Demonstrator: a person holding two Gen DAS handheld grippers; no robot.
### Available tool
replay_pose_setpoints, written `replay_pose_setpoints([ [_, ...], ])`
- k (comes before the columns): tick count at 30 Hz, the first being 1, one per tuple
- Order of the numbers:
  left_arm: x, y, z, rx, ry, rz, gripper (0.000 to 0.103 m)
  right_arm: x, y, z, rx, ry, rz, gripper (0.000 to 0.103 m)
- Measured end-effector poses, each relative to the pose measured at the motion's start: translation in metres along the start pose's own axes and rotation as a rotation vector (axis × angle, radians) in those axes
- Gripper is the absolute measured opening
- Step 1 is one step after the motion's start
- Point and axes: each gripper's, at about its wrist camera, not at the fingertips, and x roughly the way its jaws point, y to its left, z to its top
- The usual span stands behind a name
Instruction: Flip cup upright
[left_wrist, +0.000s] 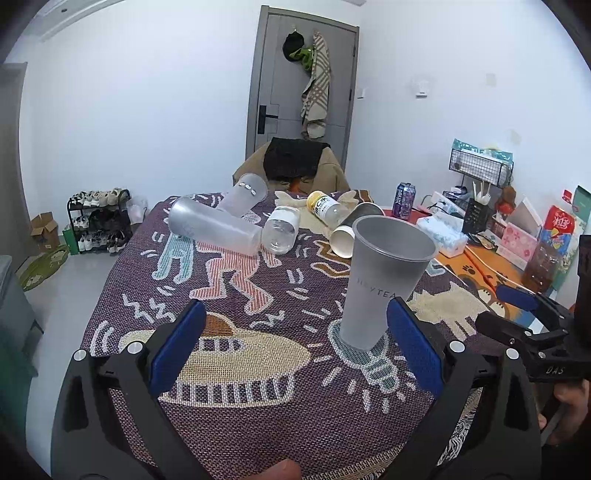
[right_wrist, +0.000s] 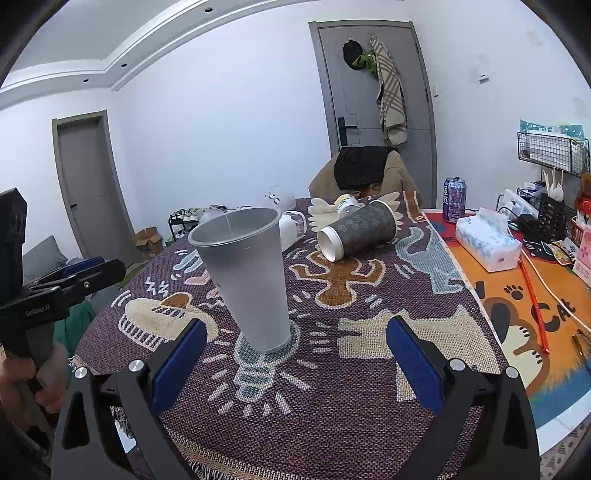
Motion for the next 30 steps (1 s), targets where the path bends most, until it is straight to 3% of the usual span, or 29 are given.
replay_pose_setpoints([
  [30, -0.0062, 0.0011, 0.005, 0.001, -0.015, 0.037, 0.097, 0.0045, -0.0024, 0.0016, 0.022, -0.022, -0.003, 0.095],
])
